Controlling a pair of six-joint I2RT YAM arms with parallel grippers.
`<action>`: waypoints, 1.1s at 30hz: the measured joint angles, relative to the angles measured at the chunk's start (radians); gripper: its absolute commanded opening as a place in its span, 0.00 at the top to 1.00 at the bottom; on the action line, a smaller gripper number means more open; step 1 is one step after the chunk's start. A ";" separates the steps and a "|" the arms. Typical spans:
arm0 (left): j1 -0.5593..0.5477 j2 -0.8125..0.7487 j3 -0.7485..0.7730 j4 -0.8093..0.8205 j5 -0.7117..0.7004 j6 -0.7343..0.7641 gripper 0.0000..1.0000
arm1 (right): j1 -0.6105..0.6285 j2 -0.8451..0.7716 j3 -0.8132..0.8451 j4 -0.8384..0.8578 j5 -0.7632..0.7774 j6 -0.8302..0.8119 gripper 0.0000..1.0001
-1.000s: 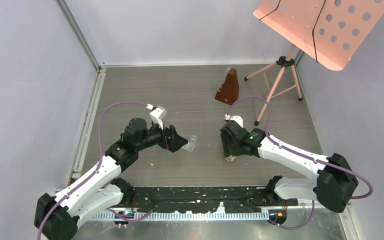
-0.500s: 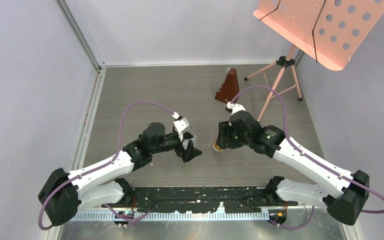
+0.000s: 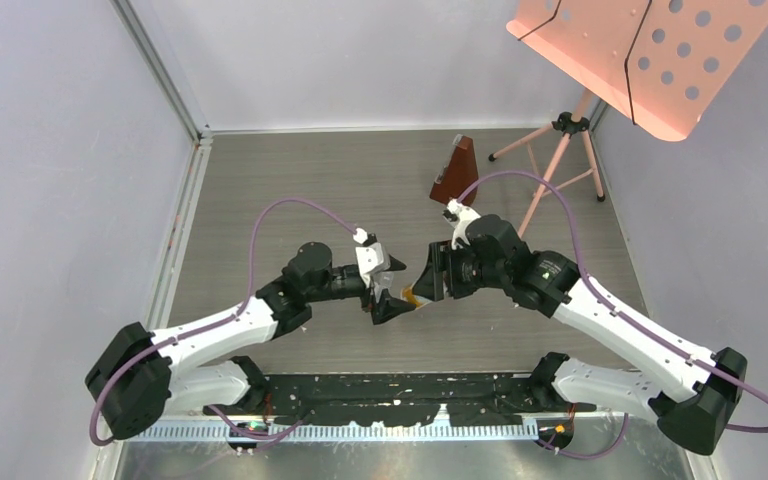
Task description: Sort the pills into containers
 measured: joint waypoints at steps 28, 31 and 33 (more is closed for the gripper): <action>-0.007 0.078 -0.074 0.161 -0.084 0.135 0.95 | -0.007 0.111 0.031 0.187 -0.077 0.110 0.00; -0.007 0.073 -0.074 0.131 -0.088 0.134 0.97 | -0.017 0.099 0.026 0.190 -0.077 0.063 0.00; -0.007 0.061 -0.074 0.118 -0.095 0.134 0.98 | -0.032 0.083 0.024 0.186 -0.076 0.021 0.03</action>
